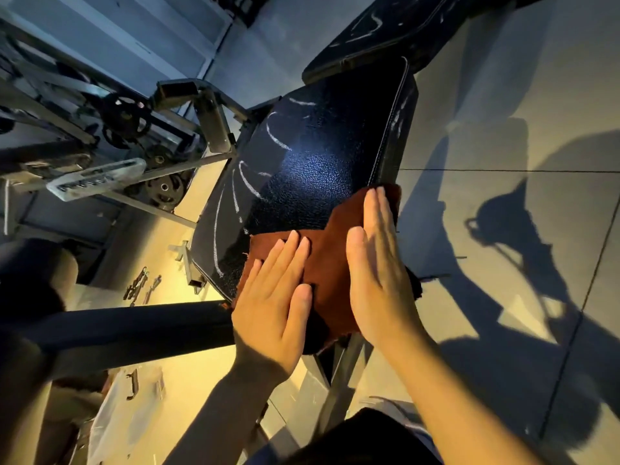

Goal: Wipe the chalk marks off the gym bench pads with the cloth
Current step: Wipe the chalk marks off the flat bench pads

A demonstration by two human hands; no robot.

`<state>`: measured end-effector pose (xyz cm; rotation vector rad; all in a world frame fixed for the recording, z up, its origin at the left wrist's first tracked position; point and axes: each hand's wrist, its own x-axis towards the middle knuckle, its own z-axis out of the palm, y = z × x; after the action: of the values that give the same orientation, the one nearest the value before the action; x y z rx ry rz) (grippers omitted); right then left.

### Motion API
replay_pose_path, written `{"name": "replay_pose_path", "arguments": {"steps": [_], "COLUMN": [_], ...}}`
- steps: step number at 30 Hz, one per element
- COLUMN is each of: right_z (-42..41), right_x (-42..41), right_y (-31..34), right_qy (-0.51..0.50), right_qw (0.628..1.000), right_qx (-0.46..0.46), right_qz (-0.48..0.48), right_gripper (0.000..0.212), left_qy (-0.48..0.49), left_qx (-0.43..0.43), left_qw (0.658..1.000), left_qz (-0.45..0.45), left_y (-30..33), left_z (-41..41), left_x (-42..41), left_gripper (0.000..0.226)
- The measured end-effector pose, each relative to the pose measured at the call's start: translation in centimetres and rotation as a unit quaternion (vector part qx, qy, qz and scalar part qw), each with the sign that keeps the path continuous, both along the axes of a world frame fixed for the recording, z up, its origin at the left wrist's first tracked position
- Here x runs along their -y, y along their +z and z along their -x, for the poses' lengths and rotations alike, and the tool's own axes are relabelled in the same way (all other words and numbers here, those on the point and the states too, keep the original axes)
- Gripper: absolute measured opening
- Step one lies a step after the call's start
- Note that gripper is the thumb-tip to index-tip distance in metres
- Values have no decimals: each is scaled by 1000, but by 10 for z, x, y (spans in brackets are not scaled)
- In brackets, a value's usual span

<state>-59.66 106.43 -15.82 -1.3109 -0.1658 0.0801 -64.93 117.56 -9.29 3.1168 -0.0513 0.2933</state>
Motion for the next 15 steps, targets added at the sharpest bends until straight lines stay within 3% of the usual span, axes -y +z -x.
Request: {"name": "replay_pose_path", "arguments": {"steps": [4,7,9,15], "right_z": [7,53,58,-31], "right_x": [9,-7,-10,9], "right_y": [-8,-21,-22,-7], "right_qy": [7,-31,-28,-29], "right_qw": [1000,997,999,998], "right_qx": [19,63,41,34], "right_qz": [-22,16,3,-43], "right_gripper": [58,53,51,59], "left_qy": [-8,-23,-18,16], "left_qx": [-11,-21,-25,-32], "left_qw": [1000,1000,1000,999], "left_qz": [-2,-5,-1,9], "left_y": [0,0,1,4], "left_z": [-2,-3,-4,-10], "left_x": [-1,-3,-1,15], "left_gripper": [53,54,54,55]}}
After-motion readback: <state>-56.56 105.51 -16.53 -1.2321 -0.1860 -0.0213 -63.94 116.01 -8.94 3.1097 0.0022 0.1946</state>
